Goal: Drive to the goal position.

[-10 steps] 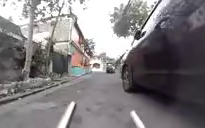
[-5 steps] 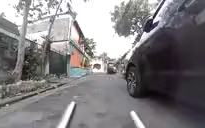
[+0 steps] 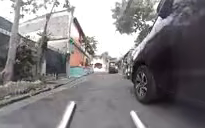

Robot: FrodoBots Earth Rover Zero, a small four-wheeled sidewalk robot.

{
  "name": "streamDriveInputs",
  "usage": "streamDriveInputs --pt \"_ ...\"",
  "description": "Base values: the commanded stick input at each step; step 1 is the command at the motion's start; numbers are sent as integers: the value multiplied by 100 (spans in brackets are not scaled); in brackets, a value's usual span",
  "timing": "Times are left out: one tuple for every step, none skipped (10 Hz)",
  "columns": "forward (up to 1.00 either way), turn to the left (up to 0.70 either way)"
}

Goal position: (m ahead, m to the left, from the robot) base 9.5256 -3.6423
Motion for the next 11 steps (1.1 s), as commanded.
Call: streamDriveInputs --pt "85 0" --pt "85 0" --pt "85 0" --pt "85 0" --pt "85 0" --pt "85 0" --pt "85 0" --pt "85 0" --pt "85 0" --pt "85 0" --pt "85 0"
